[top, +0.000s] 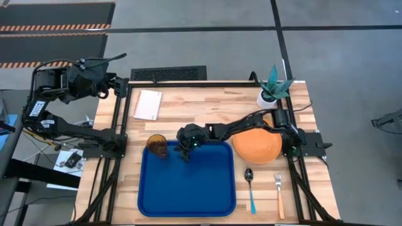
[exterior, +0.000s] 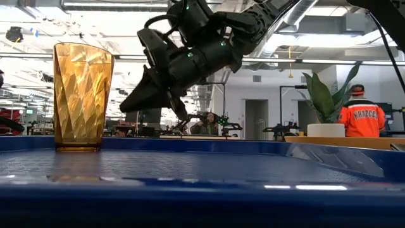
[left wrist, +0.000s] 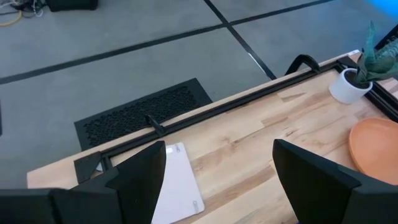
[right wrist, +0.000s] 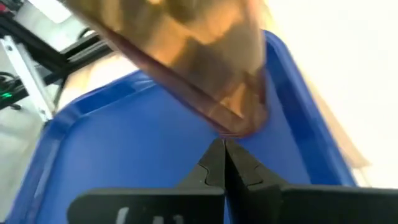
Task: Pick and place plate/cup/fork/spoon on tray
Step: Put the orange glass cup on the top right of the blue tray
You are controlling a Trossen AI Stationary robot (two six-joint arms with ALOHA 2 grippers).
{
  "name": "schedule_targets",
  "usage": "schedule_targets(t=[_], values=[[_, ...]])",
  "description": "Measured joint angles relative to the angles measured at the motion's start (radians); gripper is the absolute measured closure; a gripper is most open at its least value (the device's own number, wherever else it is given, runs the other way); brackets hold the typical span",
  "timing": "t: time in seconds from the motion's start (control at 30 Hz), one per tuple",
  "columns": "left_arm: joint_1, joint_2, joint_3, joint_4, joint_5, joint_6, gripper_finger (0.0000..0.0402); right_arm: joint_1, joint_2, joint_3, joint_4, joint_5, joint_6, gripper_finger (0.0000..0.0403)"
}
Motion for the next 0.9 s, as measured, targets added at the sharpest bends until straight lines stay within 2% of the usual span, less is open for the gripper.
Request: schedule_targets(t=[0.9], values=[[0.0,0.0,0.0,0.0,-0.003,-0.006,0.012,0.002,-0.001,0.0,0.093,0.029,-0.017,0.0393]])
